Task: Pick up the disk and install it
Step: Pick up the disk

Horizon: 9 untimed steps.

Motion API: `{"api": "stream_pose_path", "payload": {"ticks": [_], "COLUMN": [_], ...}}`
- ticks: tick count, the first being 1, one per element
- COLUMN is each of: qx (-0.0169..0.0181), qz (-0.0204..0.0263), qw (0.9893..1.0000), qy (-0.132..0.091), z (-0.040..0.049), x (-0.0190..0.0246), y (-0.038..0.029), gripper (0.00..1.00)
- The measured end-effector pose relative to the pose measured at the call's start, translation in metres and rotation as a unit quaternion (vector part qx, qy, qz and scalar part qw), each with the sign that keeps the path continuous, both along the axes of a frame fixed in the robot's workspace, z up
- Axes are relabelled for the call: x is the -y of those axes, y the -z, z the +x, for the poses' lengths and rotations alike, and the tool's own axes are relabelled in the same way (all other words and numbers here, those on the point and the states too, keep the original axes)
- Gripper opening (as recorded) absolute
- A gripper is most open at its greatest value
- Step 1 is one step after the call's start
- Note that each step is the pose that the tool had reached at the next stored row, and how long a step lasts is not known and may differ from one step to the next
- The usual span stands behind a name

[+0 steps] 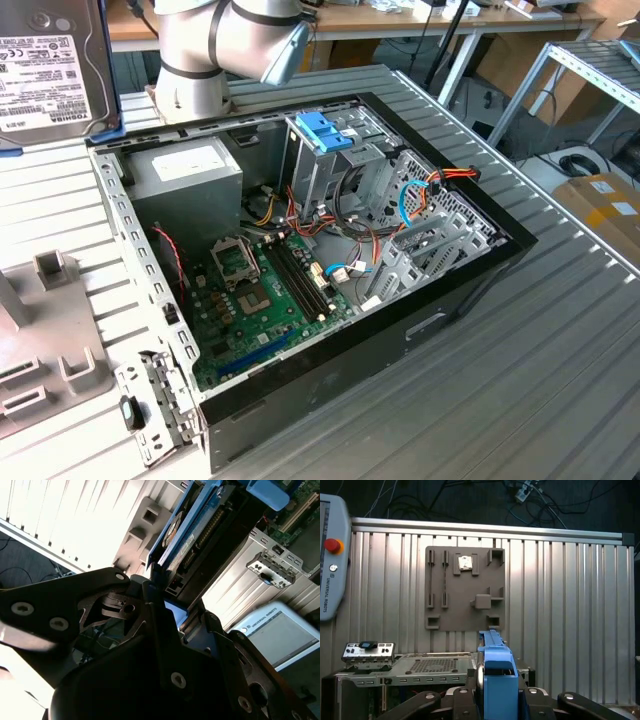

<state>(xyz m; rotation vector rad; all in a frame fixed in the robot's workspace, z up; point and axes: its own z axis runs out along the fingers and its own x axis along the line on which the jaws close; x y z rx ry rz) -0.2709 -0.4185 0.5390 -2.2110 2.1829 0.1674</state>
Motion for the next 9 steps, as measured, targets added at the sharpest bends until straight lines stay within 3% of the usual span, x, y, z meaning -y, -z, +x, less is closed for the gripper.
{"api": "stream_pose_path", "payload": {"ticks": [9], "qx": [0.0000], "qz": [0.0000], "qw": [1.0000], "qy": [0.000], "z": [0.0052], "x": [0.0014], "y": [0.0016], "gripper": [0.37]}}
